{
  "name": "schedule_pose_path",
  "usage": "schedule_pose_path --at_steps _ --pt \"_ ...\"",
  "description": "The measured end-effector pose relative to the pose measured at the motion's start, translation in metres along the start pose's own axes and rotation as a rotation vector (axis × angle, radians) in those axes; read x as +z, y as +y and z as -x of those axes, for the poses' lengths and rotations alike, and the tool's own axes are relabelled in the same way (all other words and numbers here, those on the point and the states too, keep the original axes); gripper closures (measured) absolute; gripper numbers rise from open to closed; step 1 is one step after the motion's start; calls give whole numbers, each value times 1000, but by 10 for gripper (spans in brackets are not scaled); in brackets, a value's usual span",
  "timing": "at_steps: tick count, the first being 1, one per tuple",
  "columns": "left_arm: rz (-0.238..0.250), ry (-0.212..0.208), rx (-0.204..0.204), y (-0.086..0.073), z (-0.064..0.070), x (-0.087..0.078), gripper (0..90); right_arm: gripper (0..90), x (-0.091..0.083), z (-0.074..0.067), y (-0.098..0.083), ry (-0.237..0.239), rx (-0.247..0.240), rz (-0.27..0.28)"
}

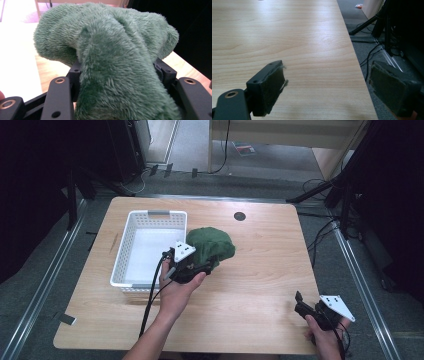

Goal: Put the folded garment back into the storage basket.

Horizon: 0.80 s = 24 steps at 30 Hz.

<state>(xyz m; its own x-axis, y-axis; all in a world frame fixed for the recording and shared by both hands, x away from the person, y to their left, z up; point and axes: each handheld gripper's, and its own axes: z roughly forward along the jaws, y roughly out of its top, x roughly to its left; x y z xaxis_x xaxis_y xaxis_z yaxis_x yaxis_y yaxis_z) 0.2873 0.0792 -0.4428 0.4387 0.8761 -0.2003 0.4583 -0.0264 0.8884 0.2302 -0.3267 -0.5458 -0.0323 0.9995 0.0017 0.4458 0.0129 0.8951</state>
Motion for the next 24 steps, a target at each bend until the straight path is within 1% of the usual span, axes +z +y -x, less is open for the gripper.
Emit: schedule_pose_path --at_steps 3,7,11,12,13,14,17,18,24 --pt "7 13 -10 1 -9 -4 422 131 0 0 0 -1 1 1" --pt "16 33 -14 1 -21 -9 425 131 0 0 0 -2 1 0" --pt "22 51 -36 1 -36 -14 426 131 0 0 0 -2 1 0" --pt "28 61 -46 1 -43 -16 428 132 0 0 0 -3 1 0" --pt "28 61 -46 1 -43 -16 428 132 0 0 0 -3 1 0" --pt "32 68 -48 2 -47 -18 428 132 0 -1 0 -2 1 0" --pt "41 92 -70 2 -60 -23 431 132 0 -1 0 -4 -1 -1" --pt "41 92 -70 2 -60 -23 432 132 0 -1 0 -4 -1 -1" --pt "44 132 -86 2 -80 -25 434 132 0 0 0 -2 1 3"
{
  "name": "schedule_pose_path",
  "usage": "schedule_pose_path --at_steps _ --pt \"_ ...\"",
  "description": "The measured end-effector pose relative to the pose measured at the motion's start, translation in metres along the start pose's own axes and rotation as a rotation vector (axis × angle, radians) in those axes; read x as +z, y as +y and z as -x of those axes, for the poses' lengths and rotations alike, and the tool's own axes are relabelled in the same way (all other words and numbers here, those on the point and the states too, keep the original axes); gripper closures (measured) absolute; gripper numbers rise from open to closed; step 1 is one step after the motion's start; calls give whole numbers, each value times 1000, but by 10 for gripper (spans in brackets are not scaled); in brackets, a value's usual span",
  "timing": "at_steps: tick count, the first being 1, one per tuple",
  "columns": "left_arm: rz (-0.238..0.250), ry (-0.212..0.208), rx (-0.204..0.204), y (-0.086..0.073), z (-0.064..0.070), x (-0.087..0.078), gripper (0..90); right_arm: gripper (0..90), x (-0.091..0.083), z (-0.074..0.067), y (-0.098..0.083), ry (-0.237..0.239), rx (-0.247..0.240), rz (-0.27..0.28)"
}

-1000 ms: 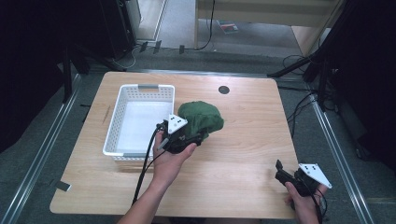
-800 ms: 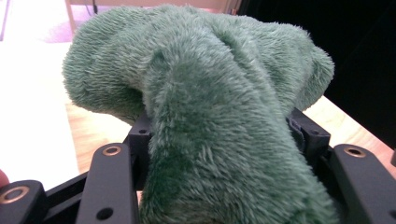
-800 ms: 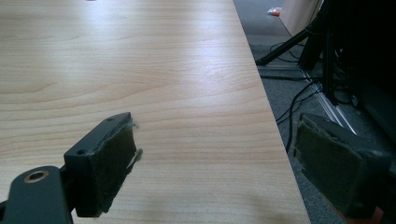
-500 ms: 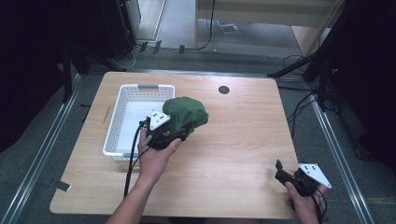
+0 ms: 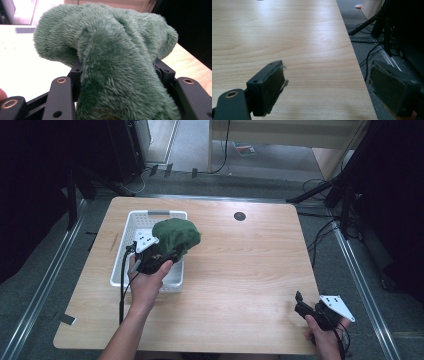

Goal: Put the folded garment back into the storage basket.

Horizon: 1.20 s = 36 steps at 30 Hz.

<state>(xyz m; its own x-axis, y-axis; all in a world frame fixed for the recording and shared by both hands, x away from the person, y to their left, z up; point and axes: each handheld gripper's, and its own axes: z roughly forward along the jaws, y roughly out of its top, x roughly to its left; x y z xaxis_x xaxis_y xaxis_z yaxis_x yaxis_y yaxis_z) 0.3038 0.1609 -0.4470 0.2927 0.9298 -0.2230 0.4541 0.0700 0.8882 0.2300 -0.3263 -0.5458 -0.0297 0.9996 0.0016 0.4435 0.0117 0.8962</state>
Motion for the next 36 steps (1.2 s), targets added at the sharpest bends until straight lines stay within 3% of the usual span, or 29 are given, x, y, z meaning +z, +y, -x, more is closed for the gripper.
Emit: schedule_pose_path --at_steps 5,13,17,22,29,36 --pt "-1 44 -10 0 -20 3 435 133 0 0 0 0 -1 -1" --pt "-9 90 -44 1 -64 9 447 133 0 0 0 -1 -5 -2" --pt "-57 72 -50 2 -78 14 447 133 0 -1 0 -5 -4 -4" --pt "-106 83 -20 4 -81 24 445 134 0 -1 0 -8 -11 1" --pt "-244 84 -17 2 -84 41 437 134 0 -1 0 -5 -6 -1" --pt "-339 98 -4 0 -83 52 389 134 0 -1 0 -2 -2 -4"
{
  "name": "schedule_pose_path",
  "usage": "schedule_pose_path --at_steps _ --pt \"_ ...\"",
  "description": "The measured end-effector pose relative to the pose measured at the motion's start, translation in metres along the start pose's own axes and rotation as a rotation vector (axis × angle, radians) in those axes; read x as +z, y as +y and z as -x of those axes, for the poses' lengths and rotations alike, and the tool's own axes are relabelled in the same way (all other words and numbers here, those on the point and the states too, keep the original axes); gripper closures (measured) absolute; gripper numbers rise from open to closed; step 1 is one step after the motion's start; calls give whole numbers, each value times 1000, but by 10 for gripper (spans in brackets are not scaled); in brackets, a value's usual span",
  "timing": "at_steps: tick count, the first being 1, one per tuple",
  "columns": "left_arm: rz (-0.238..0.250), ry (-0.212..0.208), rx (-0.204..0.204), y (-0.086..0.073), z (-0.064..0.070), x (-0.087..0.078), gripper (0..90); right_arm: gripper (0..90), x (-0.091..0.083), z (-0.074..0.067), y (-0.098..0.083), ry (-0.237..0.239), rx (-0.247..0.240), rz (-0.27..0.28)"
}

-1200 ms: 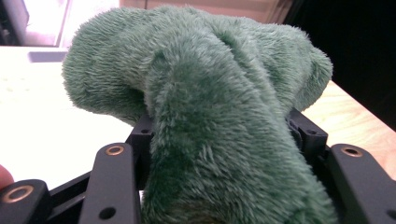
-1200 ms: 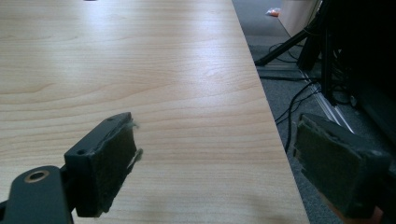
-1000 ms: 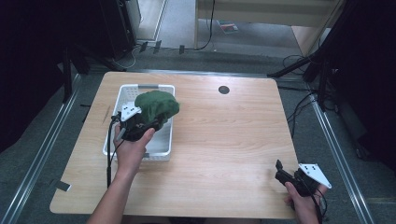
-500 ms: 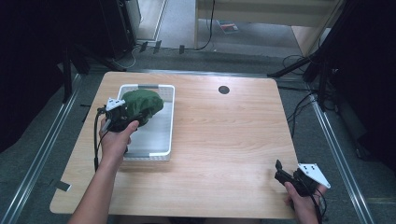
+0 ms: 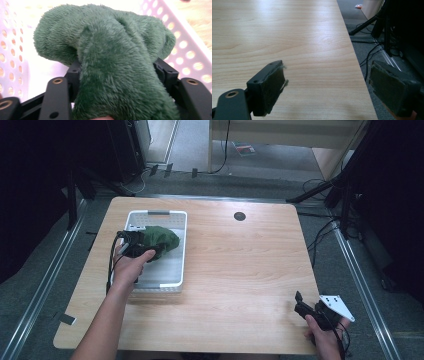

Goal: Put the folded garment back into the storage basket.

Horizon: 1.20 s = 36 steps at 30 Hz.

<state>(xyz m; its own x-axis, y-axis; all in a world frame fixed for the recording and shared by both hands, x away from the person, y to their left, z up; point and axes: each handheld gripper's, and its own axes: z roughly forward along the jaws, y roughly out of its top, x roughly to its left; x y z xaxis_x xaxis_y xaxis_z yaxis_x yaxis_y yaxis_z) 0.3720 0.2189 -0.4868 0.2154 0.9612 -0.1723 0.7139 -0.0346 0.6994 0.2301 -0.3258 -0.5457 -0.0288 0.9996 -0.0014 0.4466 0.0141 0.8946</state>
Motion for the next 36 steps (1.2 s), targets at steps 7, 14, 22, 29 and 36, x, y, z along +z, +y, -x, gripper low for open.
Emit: schedule_pose_path --at_steps 7,14,22,29,36 --pt "-36 6 -39 3 -2 -1 151 134 0 0 0 5 2 3" --pt "92 -54 -48 6 -4 -21 60 132 0 0 0 2 3 1" --pt "221 -110 -33 -1 -2 -47 25 131 0 0 0 1 4 1" --pt "301 -121 1 -12 -2 -74 24 131 0 0 0 2 3 -1" --pt "370 -116 6 -27 -8 -98 16 131 1 0 0 -3 2 -2"
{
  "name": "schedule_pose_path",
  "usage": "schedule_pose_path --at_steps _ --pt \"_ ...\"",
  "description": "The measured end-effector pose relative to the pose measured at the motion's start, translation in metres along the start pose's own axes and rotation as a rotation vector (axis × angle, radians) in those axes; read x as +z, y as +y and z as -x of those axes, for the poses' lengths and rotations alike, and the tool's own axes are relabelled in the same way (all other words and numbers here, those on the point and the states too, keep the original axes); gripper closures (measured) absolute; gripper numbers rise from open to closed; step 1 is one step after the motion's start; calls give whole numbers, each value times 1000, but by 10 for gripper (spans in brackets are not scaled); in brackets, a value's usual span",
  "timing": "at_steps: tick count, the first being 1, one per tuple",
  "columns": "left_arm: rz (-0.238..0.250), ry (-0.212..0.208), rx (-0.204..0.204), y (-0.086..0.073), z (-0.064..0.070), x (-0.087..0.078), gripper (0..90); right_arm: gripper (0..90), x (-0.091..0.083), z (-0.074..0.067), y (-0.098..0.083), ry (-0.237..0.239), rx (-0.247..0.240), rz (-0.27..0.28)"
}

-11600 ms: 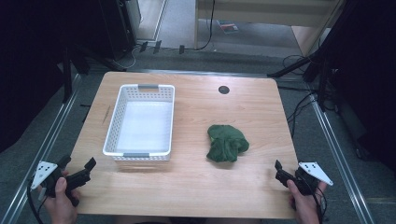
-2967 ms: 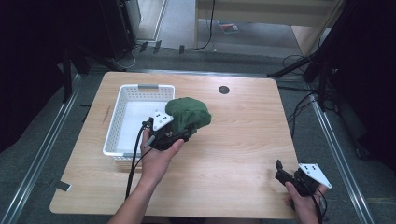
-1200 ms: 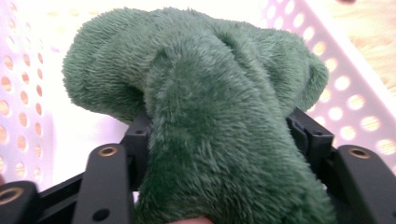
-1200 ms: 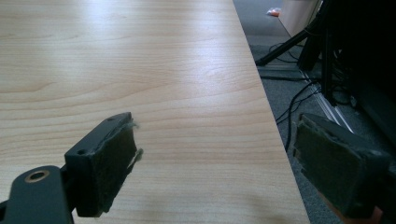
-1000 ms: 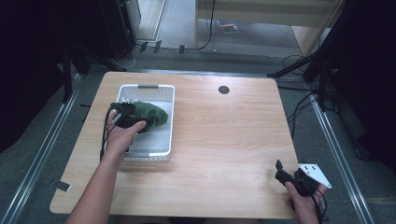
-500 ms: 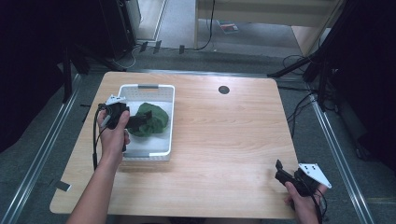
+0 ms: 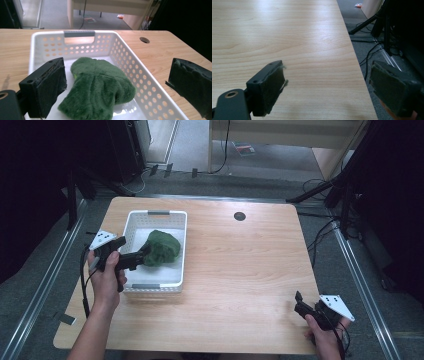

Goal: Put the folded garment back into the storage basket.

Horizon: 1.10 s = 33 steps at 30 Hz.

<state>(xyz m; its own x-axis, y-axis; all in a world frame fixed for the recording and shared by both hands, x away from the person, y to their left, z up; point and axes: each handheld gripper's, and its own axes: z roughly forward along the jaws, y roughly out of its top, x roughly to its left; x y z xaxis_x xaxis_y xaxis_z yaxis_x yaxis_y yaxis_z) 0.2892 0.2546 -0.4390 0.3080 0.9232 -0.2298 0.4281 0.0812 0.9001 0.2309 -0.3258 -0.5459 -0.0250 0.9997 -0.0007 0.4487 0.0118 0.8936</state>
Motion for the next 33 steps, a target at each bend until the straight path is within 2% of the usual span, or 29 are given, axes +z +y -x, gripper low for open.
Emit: schedule_pose_path --at_steps 10,17,19,23,28,33 --pt "73 39 -19 -18 -19 -41 16 131 0 0 0 0 1 1" --pt "112 77 -14 -37 -33 -70 16 130 0 0 0 -6 2 1" --pt "117 88 -12 -42 -36 -75 16 130 1 0 0 -3 -2 1" --pt "139 125 -34 -57 -43 -84 16 129 1 0 0 -7 -4 -1" --pt "155 141 -44 -76 -51 -97 16 130 0 -1 0 -4 -2 -1" --pt "129 178 -43 -99 -65 -101 16 130 1 -1 0 -4 -14 -4"
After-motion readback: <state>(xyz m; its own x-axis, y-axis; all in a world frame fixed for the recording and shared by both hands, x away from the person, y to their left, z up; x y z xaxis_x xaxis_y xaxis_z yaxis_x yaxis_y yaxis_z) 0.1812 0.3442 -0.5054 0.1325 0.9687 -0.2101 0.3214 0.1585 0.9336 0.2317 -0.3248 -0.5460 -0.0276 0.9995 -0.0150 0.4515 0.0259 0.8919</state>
